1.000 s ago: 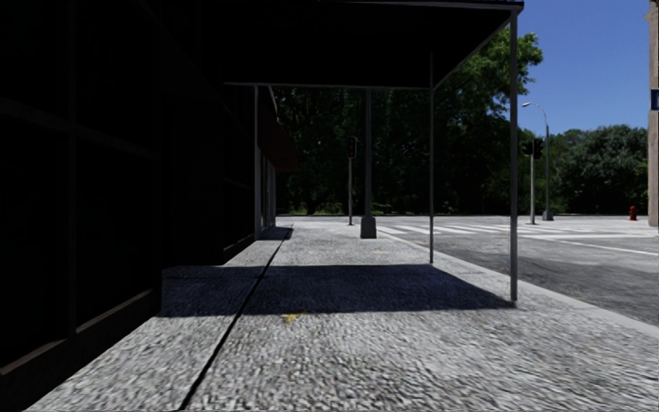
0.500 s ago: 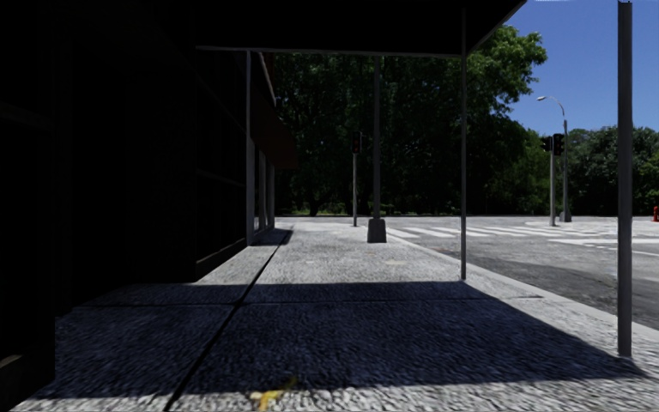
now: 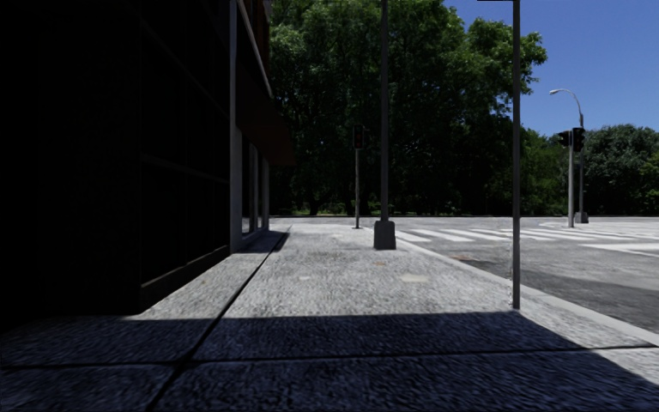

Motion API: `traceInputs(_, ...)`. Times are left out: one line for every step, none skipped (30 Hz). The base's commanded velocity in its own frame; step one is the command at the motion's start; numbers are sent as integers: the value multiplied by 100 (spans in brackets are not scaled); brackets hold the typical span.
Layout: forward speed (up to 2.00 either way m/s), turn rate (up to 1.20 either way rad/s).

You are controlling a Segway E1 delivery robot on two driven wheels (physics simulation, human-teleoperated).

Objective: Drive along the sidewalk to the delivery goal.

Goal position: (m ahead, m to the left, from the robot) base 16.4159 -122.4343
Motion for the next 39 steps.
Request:
traceInputs(200, 0)
traceInputs(200, 0)
traceInputs(200, 0)
traceInputs(200, 0)
traceInputs(200, 0)
traceInputs(200, 0)
traceInputs(200, 0)
traceInputs(200, 0)
traceInputs(200, 0)
traceInputs(200, 0)
traceInputs(200, 0)
traceInputs(200, 0)
traceInputs(200, 0)
traceInputs(200, 0)
traceInputs(200, 0)
traceInputs(200, 0)
traceInputs(200, 0)
traceInputs(200, 0)
traceInputs(200, 0)
traceInputs(200, 0)
traceInputs(200, 0)
traceInputs(200, 0)
traceInputs(200, 0)
traceInputs(200, 0)
traceInputs(200, 0)
traceInputs(200, 0)
traceInputs(200, 0)
traceInputs(200, 0)
traceInputs(200, 0)
traceInputs(200, 0)
traceInputs(200, 0)
traceInputs(200, 0)
traceInputs(200, 0)
traceInputs(200, 0)
traceInputs(200, 0)
traceInputs(200, 0)
traceInputs(200, 0)
traceInputs(200, 0)
traceInputs(200, 0)
